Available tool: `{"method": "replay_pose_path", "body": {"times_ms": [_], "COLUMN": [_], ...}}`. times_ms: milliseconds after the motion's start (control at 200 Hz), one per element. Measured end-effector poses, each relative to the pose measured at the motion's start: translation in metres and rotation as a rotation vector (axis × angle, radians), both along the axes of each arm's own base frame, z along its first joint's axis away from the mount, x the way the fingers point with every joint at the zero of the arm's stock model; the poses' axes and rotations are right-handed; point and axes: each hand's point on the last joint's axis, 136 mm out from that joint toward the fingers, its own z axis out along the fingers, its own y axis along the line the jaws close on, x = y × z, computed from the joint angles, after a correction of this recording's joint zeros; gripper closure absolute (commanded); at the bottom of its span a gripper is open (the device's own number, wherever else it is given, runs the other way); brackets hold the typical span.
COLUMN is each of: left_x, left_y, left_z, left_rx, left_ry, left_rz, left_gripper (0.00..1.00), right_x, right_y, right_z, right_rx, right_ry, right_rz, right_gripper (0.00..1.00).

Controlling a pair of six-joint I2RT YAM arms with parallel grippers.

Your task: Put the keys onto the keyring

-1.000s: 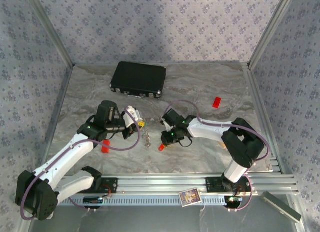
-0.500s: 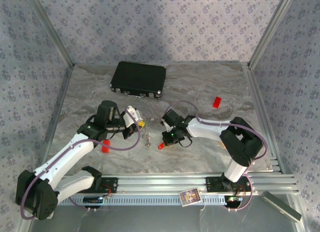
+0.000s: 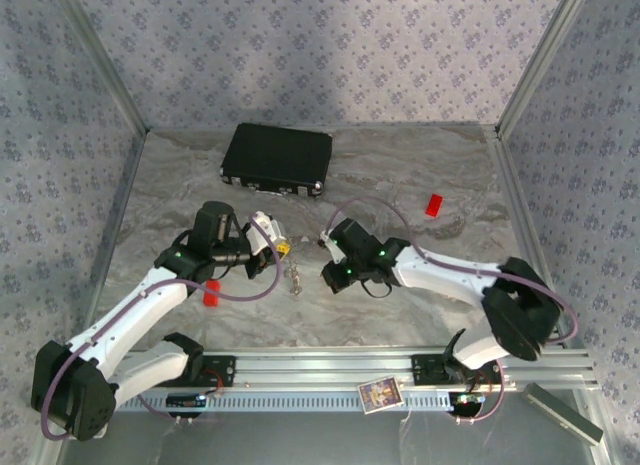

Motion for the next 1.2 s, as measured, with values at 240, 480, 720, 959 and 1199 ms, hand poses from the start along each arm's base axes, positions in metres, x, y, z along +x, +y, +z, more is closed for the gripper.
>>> {"method": "replay_pose_path", "body": {"times_ms": [240, 480, 720, 959, 1199], "left_x": [-0.006, -0.012, -0.018, -0.020, -0.023], "left_y": [-0.005, -0.012, -0.016, -0.017, -0.019], "left_z": [0.002, 0.007, 0.009, 0.009, 0.009], "left_rx": [-0.019, -0.041, -0.055, -0.056, -0.060], "left_ry": [0.015, 0.007, 0.015, 0.014, 0.017], "left_rz": [-0.024, -0.064, -0.097, -0.108, -0.120], "left_gripper": [1.00, 1.00, 1.00, 1.00, 1.00], "right_x": [-0.004, -0.003, -0.008, -0.009, -0.007], "right_y": [0.004, 0.008, 0.016, 0.024, 0.030], "right_z": [0.053, 0.088, 0.100, 0.107, 0.111], "right_rx": [0.101, 0.143, 0.167, 0.190, 0.209], "right_ry": [-0.267, -0.454, -0.500, -0.511, -0.523], "right_rz": [0.148, 0.268, 0.355, 0.391, 0.399], "right_gripper": [1.00, 1.00, 1.00, 1.00, 1.00]}}
